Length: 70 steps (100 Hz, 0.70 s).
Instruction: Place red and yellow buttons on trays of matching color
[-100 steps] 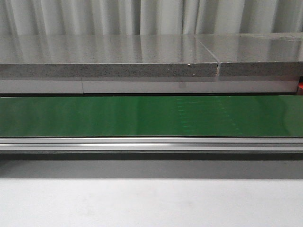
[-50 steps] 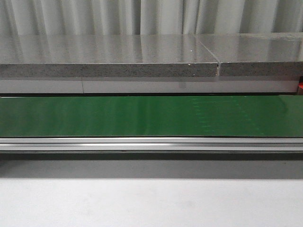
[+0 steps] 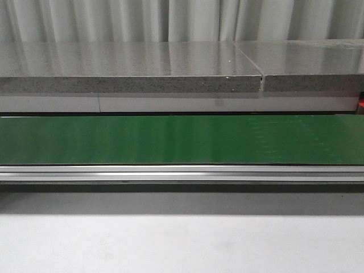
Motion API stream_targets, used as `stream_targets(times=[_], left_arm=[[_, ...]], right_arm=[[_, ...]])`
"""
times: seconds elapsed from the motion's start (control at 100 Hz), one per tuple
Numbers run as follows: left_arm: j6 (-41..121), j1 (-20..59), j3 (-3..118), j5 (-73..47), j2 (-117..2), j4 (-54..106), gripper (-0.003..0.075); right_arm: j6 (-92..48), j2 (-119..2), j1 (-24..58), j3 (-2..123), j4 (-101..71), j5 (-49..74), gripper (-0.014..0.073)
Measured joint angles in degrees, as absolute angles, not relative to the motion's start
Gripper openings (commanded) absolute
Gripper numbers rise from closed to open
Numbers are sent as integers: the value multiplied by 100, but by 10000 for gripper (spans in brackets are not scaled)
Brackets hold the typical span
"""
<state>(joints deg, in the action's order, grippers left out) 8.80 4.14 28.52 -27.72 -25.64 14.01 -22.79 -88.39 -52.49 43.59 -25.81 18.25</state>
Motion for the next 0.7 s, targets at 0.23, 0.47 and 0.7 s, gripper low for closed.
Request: stream_targets(times=[0.23, 0.47, 0.7], left_arm=[[880, 414, 2852, -2772, -2564, 1401, -19], [880, 414, 2852, -2772, -2564, 1401, -19], [880, 414, 2852, -2772, -2564, 1401, -19]], right_arm=[[-2279, -8839, -5249, 4359, -2581, 1861, 364], [-2279, -8839, -5249, 4359, -2581, 1869, 592], [-2279, -8782, -5249, 4359, -2581, 1869, 598]])
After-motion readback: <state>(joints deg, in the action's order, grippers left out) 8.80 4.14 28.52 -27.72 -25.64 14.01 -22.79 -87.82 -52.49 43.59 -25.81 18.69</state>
